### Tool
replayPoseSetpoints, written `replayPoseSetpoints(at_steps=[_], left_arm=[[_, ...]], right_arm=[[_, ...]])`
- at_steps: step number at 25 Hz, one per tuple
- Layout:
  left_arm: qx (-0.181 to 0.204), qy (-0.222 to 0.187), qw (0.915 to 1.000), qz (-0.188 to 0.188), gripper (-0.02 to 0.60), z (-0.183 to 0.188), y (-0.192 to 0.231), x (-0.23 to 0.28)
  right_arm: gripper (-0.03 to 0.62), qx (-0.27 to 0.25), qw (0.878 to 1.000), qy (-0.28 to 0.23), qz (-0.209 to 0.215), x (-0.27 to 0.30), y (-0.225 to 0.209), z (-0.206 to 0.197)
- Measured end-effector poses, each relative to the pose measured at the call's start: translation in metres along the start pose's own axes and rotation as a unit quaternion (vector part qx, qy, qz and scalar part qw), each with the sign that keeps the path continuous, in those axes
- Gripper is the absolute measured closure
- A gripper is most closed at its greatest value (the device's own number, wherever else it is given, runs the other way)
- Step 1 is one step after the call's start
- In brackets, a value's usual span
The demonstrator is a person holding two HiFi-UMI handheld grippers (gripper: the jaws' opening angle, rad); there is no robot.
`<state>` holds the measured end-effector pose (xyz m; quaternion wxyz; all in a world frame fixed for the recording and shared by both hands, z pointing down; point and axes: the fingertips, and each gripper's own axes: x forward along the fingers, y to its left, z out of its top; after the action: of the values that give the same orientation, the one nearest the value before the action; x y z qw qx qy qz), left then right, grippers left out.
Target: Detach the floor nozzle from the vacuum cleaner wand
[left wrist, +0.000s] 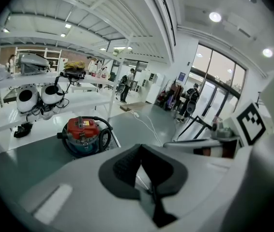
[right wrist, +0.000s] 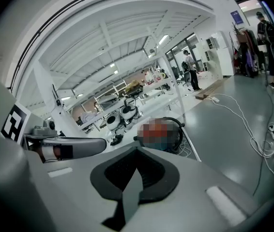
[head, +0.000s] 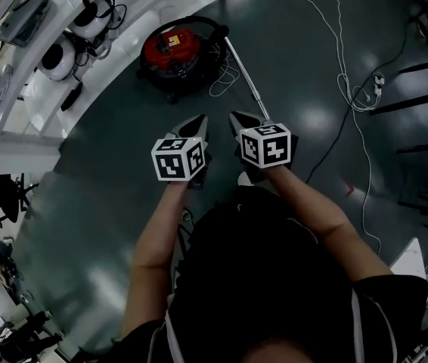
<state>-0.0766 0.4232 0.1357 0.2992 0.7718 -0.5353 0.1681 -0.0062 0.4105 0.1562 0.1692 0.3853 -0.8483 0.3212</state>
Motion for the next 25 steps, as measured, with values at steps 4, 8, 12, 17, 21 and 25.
replayPoseSetpoints(at_steps=[4,8,12,17,21,25], left_arm=[[0.002,0.0,1.0,0.005,0.574,0.006,-0.001,0.02],[-0.007,0.003,1.0,0.006,0.574,0.009,-0.003,0.032],[-0.007,0.009,0.9999,0.005,0.574,0.007,-0.002,0.037],[-0.006,0.012,0.9999,0.002,0.574,0.015,0.006,0.05],[-0.001,0.014,0.9999,-0.004,0.574,0.027,0.013,0.067],[-0.003,0.018,0.9998,-0.004,0.574,0.038,0.03,0.082]], right_arm=[[0.597,-0.011,1.0,0.004,-0.001,0.005,-0.015,0.005],[0.597,0.0,1.0,0.004,-0.008,0.006,-0.031,0.008],[0.597,0.012,1.0,0.005,-0.015,0.008,-0.04,0.007],[0.597,0.017,1.0,-0.003,-0.022,0.015,-0.046,0.012],[0.598,0.025,0.999,0.002,-0.027,0.03,-0.054,0.02],[0.599,0.027,0.999,0.009,-0.031,0.051,-0.058,0.032]])
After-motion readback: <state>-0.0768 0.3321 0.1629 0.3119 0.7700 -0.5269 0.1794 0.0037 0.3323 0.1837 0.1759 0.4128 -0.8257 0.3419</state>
